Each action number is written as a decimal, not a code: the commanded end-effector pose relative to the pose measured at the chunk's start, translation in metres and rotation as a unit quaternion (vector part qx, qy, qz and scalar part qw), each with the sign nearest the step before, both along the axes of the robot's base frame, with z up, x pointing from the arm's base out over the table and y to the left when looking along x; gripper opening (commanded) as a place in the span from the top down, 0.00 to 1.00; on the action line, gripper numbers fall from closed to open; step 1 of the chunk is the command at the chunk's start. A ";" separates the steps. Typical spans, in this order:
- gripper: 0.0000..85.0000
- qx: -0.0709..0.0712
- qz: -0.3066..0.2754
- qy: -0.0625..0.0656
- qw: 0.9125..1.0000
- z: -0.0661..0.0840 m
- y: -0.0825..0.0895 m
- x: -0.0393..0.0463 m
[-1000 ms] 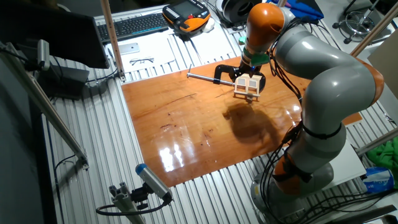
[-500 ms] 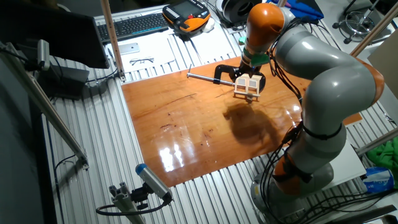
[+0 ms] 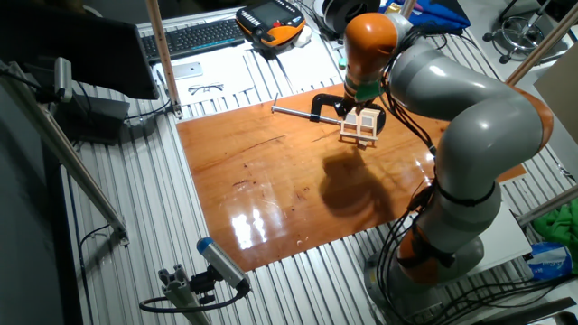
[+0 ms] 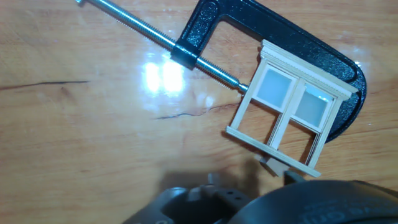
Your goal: Close a sliding window
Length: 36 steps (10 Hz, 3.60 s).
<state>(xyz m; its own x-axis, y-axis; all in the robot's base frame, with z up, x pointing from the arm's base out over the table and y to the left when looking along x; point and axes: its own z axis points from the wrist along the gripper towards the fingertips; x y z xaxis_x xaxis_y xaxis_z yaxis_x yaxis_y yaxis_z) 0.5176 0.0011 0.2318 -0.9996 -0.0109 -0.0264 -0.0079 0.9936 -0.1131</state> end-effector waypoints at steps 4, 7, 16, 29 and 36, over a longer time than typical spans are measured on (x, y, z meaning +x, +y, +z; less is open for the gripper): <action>1.00 0.015 -0.006 0.003 1.000 -0.011 0.000 0.0049; 1.00 0.021 -0.019 0.017 0.999 -0.017 0.000 0.0113; 1.00 0.015 -0.021 0.014 1.000 -0.043 -0.014 0.0254; 1.00 0.042 -0.289 0.061 0.954 -0.096 -0.042 0.0325; 1.00 0.050 -0.299 0.060 0.951 -0.111 -0.050 0.0335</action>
<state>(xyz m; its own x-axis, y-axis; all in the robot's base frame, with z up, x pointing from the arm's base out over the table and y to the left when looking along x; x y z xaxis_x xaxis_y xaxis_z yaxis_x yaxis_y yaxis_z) 0.5515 -0.0494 0.1195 -0.8257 0.5507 0.1218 0.5491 0.8343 -0.0496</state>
